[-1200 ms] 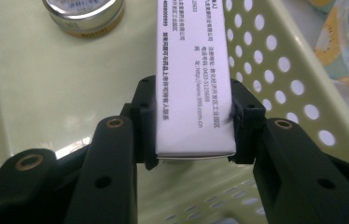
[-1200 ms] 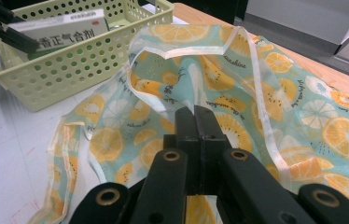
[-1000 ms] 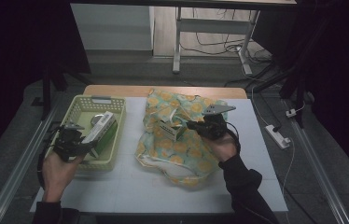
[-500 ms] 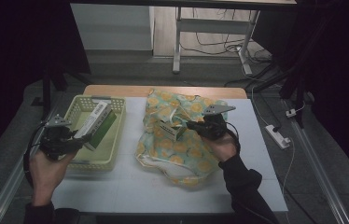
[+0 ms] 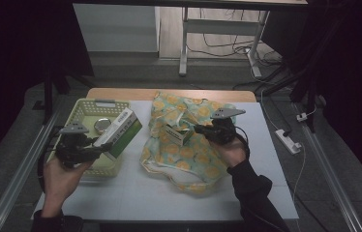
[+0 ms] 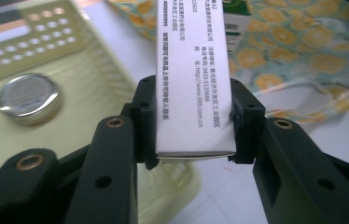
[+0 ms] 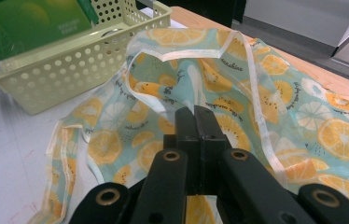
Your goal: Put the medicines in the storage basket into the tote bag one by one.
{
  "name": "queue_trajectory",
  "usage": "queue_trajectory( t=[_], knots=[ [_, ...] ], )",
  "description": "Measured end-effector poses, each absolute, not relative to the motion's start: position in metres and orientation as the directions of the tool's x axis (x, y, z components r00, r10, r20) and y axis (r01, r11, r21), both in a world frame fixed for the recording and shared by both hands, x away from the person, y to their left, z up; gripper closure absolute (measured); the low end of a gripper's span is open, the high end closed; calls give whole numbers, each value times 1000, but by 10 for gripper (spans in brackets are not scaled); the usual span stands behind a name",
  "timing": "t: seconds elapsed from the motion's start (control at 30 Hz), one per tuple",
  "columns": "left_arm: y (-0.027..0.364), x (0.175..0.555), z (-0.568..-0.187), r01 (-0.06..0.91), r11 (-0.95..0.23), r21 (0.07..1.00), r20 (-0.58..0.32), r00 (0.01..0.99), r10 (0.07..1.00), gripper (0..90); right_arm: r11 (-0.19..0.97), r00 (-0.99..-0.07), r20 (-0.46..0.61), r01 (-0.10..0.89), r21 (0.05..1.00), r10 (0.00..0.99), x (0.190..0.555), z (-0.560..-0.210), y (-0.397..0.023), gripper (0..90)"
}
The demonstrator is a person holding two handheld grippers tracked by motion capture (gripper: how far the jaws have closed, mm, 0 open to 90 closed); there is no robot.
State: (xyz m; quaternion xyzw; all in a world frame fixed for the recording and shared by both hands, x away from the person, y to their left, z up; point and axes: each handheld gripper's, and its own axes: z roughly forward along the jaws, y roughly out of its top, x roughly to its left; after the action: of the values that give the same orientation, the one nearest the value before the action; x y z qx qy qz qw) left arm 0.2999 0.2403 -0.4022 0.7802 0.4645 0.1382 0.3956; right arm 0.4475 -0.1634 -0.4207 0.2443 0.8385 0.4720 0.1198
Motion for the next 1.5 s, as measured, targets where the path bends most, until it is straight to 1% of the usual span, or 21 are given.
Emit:
queue_trajectory(
  t=[0.23, 0.67, 1.07, 1.33, 1.5],
  knots=[
    [217, 306, -408, 621, -290, 728, -189, 589, 786, 615, 436, -852, 27, 294, 851, 522, 448, -420, -163, 900],
    [177, 323, -428, 634, -381, 673, -193, 648, 737, 614, 434, -852, 24, 290, 853, 522, 447, -420, -162, 900],
    [154, 346, -452, 666, -412, 622, -211, 649, 731, 615, 434, -853, 20, 286, 855, 522, 446, -419, -161, 900],
    [137, 361, -455, 666, -444, 599, -177, 651, 738, 614, 434, -855, 23, 285, 855, 518, 445, -418, -160, 900],
    [131, 372, -456, 670, -445, 594, -171, 646, 744, 614, 437, -859, 22, 282, 854, 512, 444, -419, -157, 900]
  ],
)
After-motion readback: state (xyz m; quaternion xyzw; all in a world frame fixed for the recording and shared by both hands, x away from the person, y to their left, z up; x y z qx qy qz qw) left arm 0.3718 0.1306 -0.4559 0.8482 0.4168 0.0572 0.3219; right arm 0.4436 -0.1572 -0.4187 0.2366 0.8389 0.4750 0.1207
